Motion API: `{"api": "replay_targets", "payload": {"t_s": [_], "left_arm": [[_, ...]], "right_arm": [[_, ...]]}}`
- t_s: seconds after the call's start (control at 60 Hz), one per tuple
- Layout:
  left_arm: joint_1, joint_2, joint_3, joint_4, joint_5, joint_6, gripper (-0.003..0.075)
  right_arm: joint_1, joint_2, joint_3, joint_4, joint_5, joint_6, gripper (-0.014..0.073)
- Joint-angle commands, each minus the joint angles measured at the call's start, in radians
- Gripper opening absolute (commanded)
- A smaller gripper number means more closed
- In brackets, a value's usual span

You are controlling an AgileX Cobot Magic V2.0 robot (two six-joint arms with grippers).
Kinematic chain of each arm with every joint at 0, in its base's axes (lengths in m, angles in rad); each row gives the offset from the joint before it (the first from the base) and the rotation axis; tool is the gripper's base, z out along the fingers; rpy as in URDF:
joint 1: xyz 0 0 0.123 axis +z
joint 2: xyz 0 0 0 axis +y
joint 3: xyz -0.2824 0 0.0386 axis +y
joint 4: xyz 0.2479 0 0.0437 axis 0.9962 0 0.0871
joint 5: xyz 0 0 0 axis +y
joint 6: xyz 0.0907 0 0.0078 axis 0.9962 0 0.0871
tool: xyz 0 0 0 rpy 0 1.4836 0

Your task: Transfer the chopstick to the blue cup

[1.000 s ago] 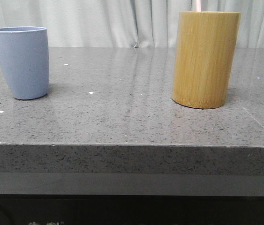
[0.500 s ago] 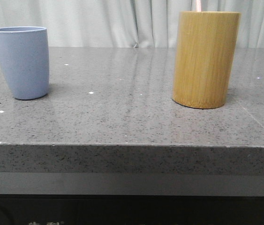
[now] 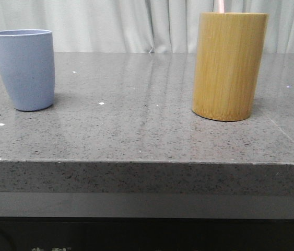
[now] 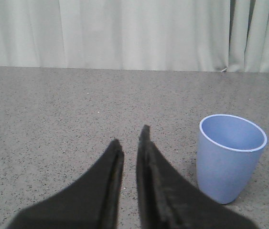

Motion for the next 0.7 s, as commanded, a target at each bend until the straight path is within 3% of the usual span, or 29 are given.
{"api": "replay_targets", "payload": {"t_s": [0.0,0.067,0.15,0.25,0.533,0.683], "left_arm": [[0.0,0.014,-0.037,0.001,-0.084,-0.002,0.0359],[0.0,0.014,-0.037,0.001,-0.084,-0.002,0.0553],[0.0,0.018,-0.037,0.001,-0.084,-0.002,0.0703],[0.0,0.018,-0.037,0.001,-0.084,-0.002,0.0685],[0.0,0.026,-0.036,-0.001,-0.086,-0.002,0.0616],[-0.013,0.153,-0.145,0.001,0.05,0.052,0.0609]], "right_arm": [[-0.002,0.015,-0.036,0.004,-0.071,-0.004,0.0237],[-0.002,0.015,-0.036,0.004,-0.071,-0.004,0.0356],[-0.002,0.015,-0.036,0.004,-0.07,-0.004,0.0482],[-0.002,0.015,-0.036,0.004,-0.067,-0.004,0.0535],[-0.002,0.015,-0.036,0.004,-0.063,-0.004,0.0538],[-0.002,0.015,-0.036,0.004,-0.063,-0.004,0.0538]]}}
